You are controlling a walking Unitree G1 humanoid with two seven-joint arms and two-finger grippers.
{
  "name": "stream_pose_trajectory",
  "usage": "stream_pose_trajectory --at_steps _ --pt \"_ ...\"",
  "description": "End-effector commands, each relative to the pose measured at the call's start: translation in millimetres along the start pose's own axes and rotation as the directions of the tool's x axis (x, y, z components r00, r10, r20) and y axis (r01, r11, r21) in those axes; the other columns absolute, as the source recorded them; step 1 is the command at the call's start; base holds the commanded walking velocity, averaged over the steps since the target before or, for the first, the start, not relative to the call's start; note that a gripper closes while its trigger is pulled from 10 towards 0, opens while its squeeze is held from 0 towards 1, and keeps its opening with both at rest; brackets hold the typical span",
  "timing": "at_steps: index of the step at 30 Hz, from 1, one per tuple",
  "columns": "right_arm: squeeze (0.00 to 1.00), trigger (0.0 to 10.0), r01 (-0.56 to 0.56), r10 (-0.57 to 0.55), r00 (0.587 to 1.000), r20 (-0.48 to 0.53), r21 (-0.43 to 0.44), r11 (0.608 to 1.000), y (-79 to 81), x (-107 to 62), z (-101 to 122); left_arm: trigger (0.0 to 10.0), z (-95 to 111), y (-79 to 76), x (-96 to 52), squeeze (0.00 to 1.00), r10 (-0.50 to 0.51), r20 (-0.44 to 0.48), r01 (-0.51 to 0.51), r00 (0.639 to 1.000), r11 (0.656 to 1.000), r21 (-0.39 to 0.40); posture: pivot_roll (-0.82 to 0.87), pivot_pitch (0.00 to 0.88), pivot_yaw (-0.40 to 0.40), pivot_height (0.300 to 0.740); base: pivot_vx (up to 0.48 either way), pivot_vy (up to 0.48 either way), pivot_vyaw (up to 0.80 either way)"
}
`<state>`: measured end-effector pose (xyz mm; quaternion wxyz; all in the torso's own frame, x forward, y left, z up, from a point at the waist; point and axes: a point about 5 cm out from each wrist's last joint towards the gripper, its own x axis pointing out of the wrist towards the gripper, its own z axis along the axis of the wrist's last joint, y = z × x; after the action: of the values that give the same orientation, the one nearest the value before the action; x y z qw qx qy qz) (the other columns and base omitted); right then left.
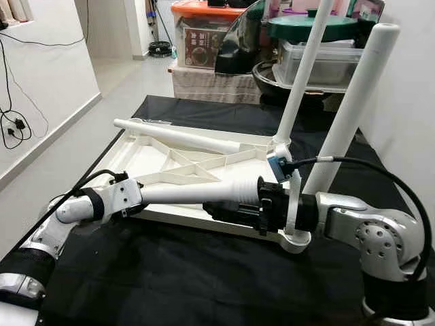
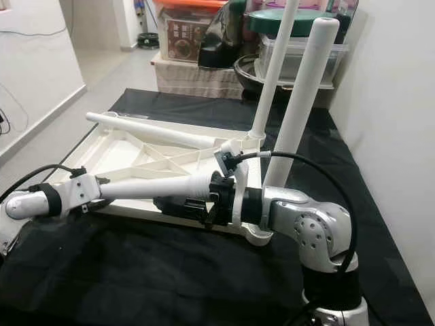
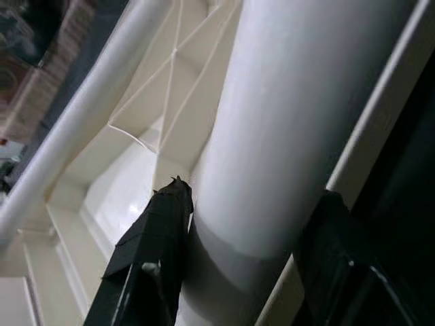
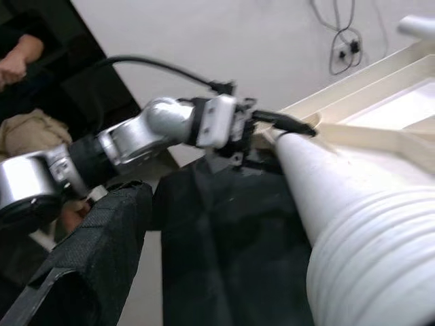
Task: Building children table
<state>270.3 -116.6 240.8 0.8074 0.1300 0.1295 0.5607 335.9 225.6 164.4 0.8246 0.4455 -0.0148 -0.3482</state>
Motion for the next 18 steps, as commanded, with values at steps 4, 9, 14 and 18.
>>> stream_pose_trajectory --at_steps 4,9,14,18 --pt "1.00 10.0 -0.026 0.030 0.997 0.072 -0.044 0.999 -1.6 -0.6 9.7 7.1 21.2 8.3 1.3 0.00 0.095 0.115 -0.097 0.989 0.995 0.012 -0.05 0.000 -0.042 0.740 0.000 0.000 0.00" --pt "1.00 10.0 0.056 -0.047 0.995 0.094 -0.101 0.993 -14.0 -22.6 22.7 10.0 39.9 15.9 -3.6 0.00 0.119 0.193 -0.136 0.974 0.987 0.080 -0.05 0.000 -0.039 0.740 0.000 0.000 0.00" --pt "1.00 10.0 0.116 -0.097 0.988 0.119 -0.163 0.980 -19.8 -38.9 35.4 10.0 56.5 23.6 -11.2 0.00 0.138 0.246 -0.172 0.959 0.978 0.119 -0.05 0.000 -0.036 0.740 0.000 0.000 0.00" --pt "0.00 10.0 0.147 -0.124 0.984 0.128 -0.195 0.970 -22.2 -42.2 36.3 10.0 57.9 27.7 -21.1 0.00 0.160 0.244 -0.201 0.957 0.968 0.152 -0.04 0.000 -0.036 0.740 0.000 0.000 0.00"
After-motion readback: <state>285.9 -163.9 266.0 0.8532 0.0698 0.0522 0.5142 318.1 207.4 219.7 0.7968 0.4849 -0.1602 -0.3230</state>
